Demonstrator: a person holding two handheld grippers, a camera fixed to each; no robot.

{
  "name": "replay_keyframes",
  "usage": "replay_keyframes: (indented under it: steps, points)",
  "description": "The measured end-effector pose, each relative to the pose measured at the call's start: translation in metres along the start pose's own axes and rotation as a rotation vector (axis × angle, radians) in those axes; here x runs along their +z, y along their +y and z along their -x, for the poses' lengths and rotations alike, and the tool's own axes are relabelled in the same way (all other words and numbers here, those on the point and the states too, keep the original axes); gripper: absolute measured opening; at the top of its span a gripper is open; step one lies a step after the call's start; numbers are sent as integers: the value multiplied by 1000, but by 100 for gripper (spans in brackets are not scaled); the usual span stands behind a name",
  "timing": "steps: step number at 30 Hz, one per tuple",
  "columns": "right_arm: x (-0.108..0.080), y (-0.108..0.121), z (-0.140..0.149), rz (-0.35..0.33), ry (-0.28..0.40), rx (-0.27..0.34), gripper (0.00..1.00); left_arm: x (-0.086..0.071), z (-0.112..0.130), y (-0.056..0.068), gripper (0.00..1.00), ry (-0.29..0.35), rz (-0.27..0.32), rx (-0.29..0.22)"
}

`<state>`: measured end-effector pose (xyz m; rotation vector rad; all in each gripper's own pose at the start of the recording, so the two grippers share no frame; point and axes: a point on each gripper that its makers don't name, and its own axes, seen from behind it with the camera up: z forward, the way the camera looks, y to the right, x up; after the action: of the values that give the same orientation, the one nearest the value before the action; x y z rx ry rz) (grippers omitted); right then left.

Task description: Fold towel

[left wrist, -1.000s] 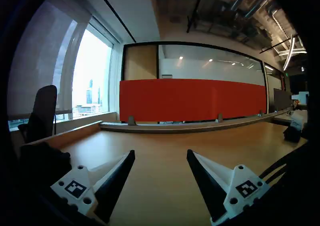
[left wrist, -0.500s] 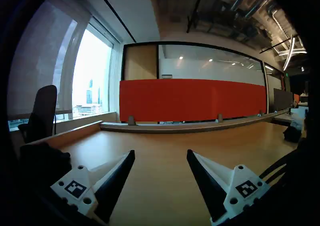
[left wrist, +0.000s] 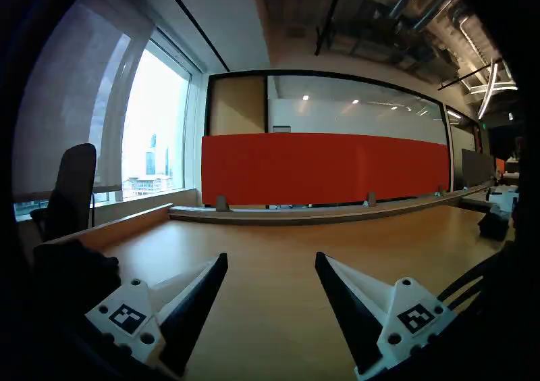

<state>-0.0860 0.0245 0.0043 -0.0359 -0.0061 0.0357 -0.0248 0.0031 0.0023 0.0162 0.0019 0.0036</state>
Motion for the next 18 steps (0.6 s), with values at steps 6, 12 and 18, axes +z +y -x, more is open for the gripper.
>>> replay_keyframes:
  steps: [6,12,18]
  points:
    - [-1,-2,8,-2,0,2,100,0,0,0,96,0,0,0]
    - [-3,-7,10,-13,4,-9,100,0,1,0,96,0,0,0]
    - [-5,-9,9,-18,13,-16,100,0,1,0,96,0,0,0]
